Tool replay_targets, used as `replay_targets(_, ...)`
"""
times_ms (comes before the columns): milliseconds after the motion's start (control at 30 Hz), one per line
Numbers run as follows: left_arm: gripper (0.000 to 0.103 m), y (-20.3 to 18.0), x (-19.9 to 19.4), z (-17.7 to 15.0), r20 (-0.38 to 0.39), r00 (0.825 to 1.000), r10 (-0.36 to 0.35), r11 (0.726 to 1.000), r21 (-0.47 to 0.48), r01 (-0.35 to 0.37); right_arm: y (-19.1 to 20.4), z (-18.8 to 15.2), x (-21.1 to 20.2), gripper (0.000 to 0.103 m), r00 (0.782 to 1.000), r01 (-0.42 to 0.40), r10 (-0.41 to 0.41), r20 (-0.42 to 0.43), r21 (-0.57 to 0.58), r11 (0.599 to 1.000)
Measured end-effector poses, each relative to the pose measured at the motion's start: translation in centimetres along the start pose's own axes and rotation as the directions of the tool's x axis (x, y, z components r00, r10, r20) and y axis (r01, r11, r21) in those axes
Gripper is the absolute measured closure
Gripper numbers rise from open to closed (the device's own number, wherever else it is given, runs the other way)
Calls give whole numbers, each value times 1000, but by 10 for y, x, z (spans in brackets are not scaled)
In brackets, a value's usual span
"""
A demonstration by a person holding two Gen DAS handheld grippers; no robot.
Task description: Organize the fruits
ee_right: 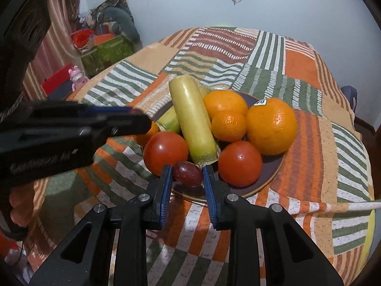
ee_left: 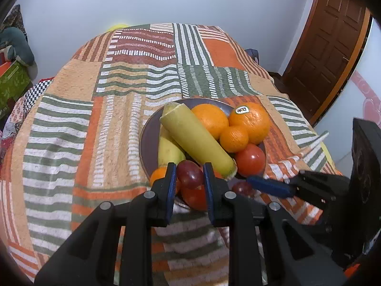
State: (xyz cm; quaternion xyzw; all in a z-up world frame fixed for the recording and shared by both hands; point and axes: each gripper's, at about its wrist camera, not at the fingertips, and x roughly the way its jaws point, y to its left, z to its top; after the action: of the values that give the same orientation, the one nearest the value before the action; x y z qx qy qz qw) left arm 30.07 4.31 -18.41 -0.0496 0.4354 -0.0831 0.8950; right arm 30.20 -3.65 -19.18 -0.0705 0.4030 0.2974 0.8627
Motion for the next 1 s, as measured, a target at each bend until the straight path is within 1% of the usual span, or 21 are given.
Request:
replay_targets(133,81,2,12,3,-15,1000,-9,1000,-11,9,-4,-2,6,78,999,-19,19,-27,26,999)
replay_targets(300,81,1,18,1,-22,1000,-15,1000,-8,15,-7,-4,9,78,999,-24,27,-43,49,999)
replay_targets(400,74,2,17,1,-22,1000,-13,1000,-12,13,-8,-4,13,78,998,-21,25,-61,60,998)
replay_targets(433,70,3,15,1,-21,1000,-18,1000,-18,18,-10,-4,14,78,997,-21,26,-72,66,998)
replay_targets(467,65,3,14,1,-19,1000,-17,1000,-21,17,-10,-4,15,76,997,-21,26,-75,70,997)
replay_targets(500,64,3,12,0,-14,1000,-11,1000,-20,11,-11,-5,15,73,997,-19,25,-76,75,997)
replay_targets(533,64,2,10,0,-11,1000,-8,1000,-18,8,-12,-5,14,67,997,-17,23,-73,79,997)
replay_targets(567,64,2,7,-1,-9,1000,-6,1000,-16,5,-12,-5,11,63,998,-13,18,-65,83,996)
replay_targets(667,64,3,-2,-3,0,1000,-4,1000,-24,4,-13,-4,4,63,999,-10,13,-45,85,996)
replay_targets(767,64,2,-19,-3,26,1000,-3,999,-34,4,-12,-1,-7,63,1000,-3,4,-20,86,996)
replay_targets(933,64,-3,-65,-1,110,994,10,999,-36,-6,-10,7,-44,63,998,25,-30,51,92,995)
replay_targets(1000,64,-8,-90,1,159,987,12,999,-36,-6,-9,11,-71,63,993,36,-46,105,96,995)
